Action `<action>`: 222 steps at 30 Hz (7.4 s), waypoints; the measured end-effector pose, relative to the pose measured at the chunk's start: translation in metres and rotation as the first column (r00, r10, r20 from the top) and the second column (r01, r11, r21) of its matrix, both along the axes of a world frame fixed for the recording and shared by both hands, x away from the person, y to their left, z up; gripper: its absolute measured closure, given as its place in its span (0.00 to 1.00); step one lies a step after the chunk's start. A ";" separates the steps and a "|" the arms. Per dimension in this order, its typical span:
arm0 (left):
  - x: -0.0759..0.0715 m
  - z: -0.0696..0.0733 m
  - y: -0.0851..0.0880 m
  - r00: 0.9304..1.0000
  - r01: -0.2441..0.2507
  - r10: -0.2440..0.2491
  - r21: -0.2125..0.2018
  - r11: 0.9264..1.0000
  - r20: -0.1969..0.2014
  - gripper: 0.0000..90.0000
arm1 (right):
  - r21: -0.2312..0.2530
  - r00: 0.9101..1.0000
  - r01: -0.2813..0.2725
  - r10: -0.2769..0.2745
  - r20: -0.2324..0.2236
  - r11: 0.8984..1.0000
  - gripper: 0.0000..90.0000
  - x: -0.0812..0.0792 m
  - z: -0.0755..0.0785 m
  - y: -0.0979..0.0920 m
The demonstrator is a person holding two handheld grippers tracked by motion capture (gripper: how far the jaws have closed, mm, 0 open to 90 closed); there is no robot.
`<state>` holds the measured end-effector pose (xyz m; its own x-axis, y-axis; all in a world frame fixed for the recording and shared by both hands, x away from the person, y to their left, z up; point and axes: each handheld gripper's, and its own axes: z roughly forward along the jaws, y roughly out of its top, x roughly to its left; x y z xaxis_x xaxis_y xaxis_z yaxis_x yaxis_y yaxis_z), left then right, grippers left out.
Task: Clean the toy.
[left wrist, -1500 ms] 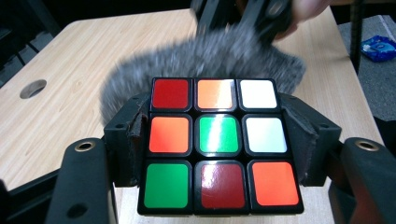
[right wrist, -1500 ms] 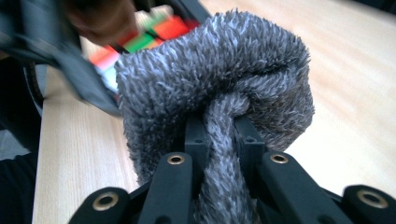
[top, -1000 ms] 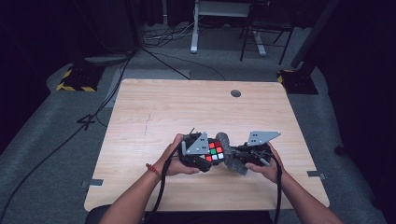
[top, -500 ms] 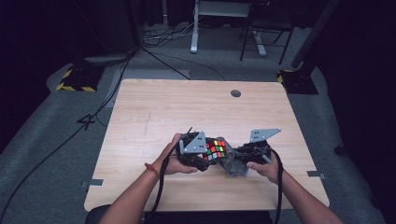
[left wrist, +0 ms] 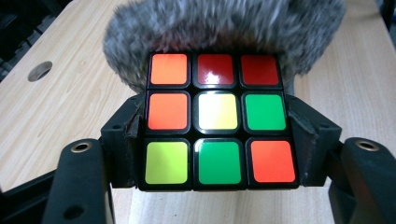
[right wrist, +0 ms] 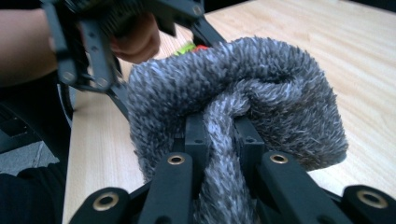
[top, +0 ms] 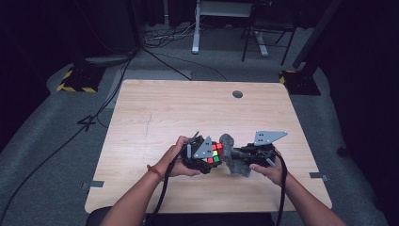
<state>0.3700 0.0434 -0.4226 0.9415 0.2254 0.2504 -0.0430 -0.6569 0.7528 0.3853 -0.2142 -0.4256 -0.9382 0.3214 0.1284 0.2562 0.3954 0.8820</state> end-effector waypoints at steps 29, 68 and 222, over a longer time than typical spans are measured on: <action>0.001 0.005 0.007 0.999 0.018 -0.019 -0.054 0.998 -0.026 0.37 | -0.056 0.997 0.011 -0.007 0.078 0.998 0.89 -0.006 0.003 0.004; -0.006 0.008 -0.001 0.993 0.087 -0.095 -0.113 0.990 -0.068 0.37 | -0.106 0.995 0.059 -0.050 0.083 0.993 0.88 -0.002 0.003 0.001; -0.026 -0.057 0.029 0.973 0.030 0.015 0.192 0.981 -0.230 0.27 | -0.326 0.997 0.019 0.008 0.082 0.945 0.35 -0.015 -0.047 0.038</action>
